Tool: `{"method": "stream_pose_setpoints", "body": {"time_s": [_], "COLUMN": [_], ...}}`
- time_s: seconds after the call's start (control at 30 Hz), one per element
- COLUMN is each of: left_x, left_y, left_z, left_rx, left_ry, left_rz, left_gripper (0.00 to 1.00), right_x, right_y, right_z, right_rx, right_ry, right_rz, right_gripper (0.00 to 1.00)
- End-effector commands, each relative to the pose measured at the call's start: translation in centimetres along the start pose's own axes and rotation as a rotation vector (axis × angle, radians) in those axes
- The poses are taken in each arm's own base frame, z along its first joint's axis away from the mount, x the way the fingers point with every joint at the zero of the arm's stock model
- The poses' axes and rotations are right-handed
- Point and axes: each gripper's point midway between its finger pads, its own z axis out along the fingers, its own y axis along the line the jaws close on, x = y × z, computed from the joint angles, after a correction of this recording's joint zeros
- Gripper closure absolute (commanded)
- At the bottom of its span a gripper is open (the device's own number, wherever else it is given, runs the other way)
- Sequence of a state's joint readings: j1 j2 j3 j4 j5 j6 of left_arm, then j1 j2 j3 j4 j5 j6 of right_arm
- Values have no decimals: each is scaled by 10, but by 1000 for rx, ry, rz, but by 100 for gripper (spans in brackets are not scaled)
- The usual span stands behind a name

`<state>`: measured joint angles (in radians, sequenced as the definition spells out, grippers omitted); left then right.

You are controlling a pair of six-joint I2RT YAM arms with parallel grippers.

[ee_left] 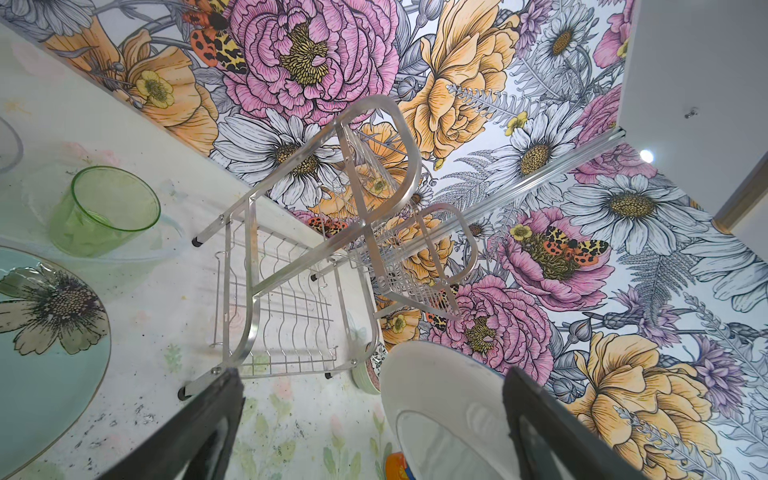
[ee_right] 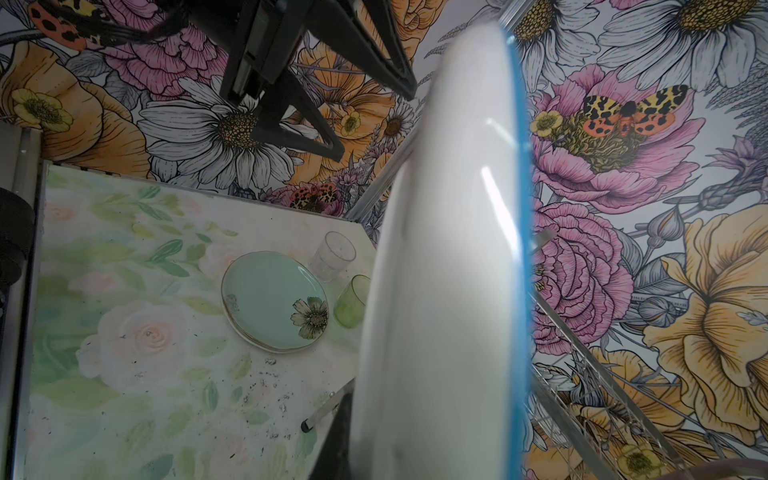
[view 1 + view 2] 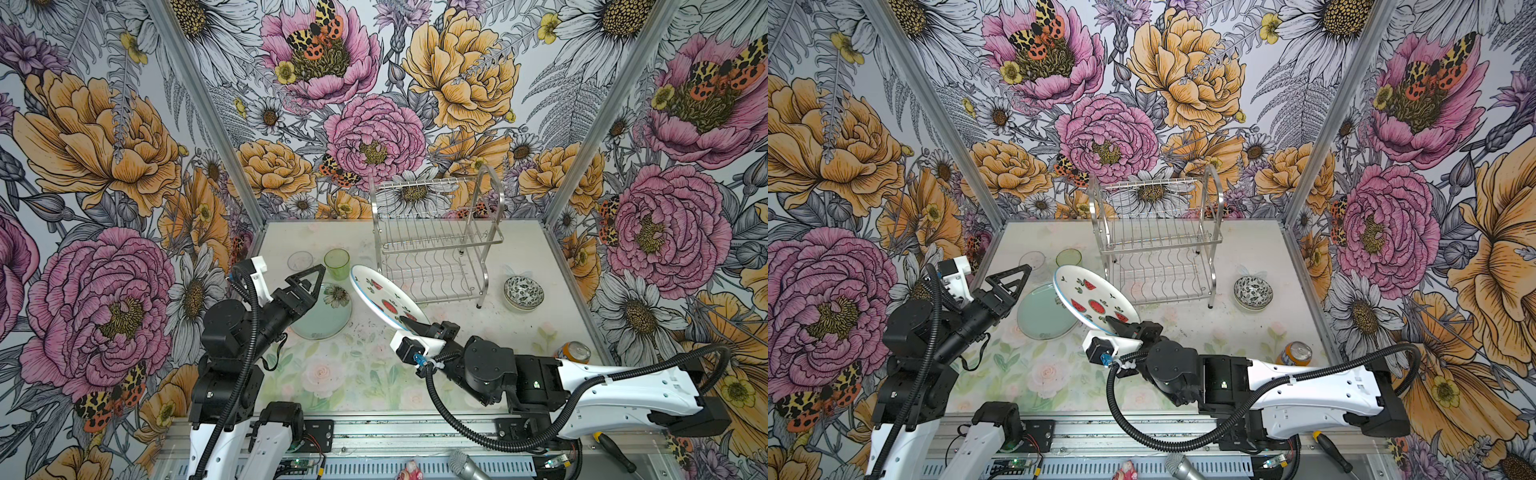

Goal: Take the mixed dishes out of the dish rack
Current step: 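Carry the watermelon plate toward the left gripper with the right gripper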

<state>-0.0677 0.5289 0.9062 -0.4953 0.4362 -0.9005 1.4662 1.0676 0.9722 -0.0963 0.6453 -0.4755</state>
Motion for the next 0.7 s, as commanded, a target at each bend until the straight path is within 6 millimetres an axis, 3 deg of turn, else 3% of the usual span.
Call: {"method": "stream_pose_setpoints", "body": {"time_s": [0.0, 0.33, 0.67], "left_x": [0, 8, 28], "left_y": [-11, -7, 5], "left_z": [-7, -2, 3], "left_rx": [27, 28, 26], "left_ry": [11, 53, 121], "left_rz": [-23, -108, -182], "left_gripper": [3, 3, 7], "right_x": [-15, 12, 18], "right_y": [-24, -1, 5], "right_z": [-5, 17, 47], "right_rx": [95, 102, 115], "right_ry": [-49, 58, 99], "right_rz": [124, 70, 24], "right_gripper": [100, 100, 100]}}
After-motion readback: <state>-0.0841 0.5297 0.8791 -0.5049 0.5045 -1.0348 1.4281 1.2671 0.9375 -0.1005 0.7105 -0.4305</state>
